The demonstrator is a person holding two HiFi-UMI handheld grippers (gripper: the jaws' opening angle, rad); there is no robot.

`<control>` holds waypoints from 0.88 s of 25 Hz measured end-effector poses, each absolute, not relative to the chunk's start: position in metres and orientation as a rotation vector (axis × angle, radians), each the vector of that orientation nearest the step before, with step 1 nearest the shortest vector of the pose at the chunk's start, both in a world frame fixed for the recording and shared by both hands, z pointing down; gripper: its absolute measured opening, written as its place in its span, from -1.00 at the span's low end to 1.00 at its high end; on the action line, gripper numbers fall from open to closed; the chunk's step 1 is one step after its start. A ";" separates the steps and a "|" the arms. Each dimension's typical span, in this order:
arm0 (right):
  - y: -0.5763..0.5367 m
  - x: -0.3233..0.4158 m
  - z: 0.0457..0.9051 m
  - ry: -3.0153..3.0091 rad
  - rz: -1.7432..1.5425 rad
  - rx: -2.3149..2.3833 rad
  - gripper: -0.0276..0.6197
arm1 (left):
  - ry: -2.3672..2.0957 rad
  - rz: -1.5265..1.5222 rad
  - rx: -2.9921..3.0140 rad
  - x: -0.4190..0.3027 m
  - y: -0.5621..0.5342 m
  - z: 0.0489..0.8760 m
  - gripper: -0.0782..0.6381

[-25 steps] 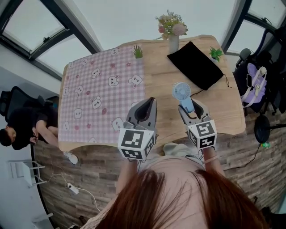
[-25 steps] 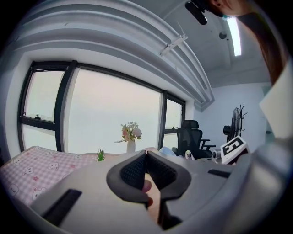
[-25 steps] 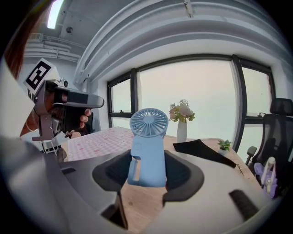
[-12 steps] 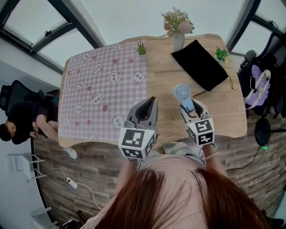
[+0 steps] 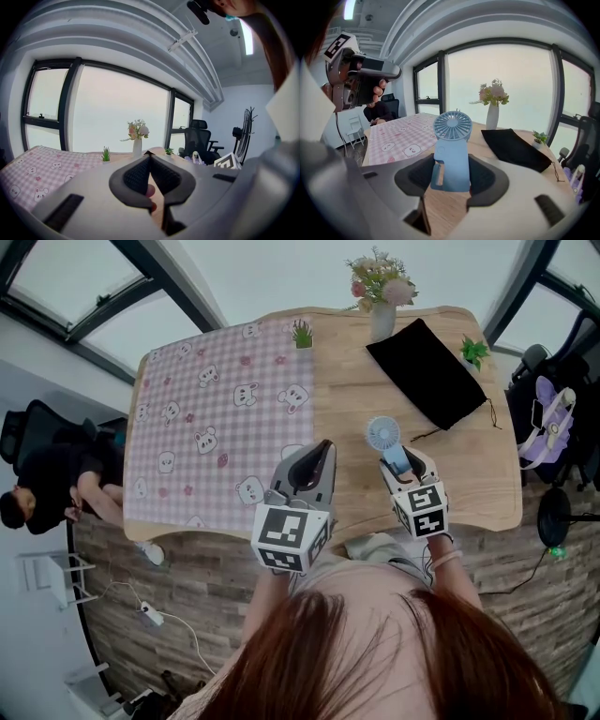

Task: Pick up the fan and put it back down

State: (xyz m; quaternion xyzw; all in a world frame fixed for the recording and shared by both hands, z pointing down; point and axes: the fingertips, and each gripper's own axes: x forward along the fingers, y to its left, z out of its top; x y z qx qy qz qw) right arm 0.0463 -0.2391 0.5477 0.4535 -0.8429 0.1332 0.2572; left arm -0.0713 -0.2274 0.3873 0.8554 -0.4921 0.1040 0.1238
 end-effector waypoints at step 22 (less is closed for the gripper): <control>-0.234 0.038 0.607 -2.184 0.389 1.073 -0.26 | -1.433 0.316 2.440 -0.079 -0.235 0.403 -0.74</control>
